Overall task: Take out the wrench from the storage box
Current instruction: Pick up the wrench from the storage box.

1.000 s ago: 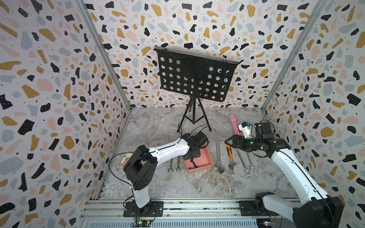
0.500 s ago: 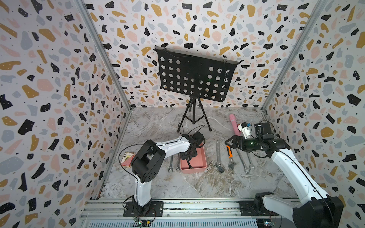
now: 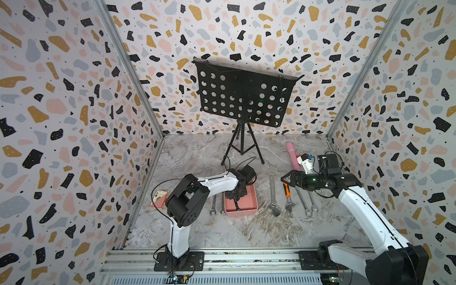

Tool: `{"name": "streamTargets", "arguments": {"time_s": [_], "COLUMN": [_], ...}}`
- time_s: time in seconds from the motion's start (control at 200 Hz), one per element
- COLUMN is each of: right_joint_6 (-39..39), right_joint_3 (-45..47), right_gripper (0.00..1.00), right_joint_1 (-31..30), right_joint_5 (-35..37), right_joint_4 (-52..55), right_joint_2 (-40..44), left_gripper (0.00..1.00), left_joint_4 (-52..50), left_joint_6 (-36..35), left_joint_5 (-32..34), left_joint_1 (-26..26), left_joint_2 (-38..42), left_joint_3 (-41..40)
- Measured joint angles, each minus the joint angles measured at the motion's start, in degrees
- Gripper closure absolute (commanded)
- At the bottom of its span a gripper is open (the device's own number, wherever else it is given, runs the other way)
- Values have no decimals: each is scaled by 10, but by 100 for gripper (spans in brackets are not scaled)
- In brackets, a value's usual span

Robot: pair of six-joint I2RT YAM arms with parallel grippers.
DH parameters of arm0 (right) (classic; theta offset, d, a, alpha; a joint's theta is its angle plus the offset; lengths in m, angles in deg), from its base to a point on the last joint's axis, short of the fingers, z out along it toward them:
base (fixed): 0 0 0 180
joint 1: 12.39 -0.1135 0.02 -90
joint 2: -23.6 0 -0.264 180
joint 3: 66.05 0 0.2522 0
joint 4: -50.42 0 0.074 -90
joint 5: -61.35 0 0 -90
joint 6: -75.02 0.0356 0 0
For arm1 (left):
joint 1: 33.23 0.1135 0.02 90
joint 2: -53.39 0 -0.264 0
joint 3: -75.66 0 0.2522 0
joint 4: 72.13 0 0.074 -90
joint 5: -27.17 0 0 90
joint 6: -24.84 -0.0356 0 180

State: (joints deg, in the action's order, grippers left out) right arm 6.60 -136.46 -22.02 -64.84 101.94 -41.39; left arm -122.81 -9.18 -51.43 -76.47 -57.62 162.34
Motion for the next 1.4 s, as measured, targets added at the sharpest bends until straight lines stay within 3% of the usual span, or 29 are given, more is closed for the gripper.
{"name": "streamTargets", "arguments": {"time_s": [0.4, 0.561, 0.711, 1.402], "right_joint_6": [0, 0, 0, 2], "right_joint_3": [3, 3, 3, 3], "right_gripper": [0, 0, 0, 0], "right_joint_1": [6, 12, 16, 21], "right_joint_5": [0, 0, 0, 0], "right_joint_4": [0, 0, 0, 0], "right_joint_2": [0, 0, 0, 0], "left_gripper": [81, 95, 100, 100], "left_joint_4": [2, -2, -7, -56], "left_joint_6": [-53, -65, -70, -103], "left_joint_5": [-8, -11, -11, -24], "left_joint_1": [-3, -3, -3, -16], "left_joint_2": [-9, -13, -14, -2], "left_joint_3": [13, 18, 22, 60]}}
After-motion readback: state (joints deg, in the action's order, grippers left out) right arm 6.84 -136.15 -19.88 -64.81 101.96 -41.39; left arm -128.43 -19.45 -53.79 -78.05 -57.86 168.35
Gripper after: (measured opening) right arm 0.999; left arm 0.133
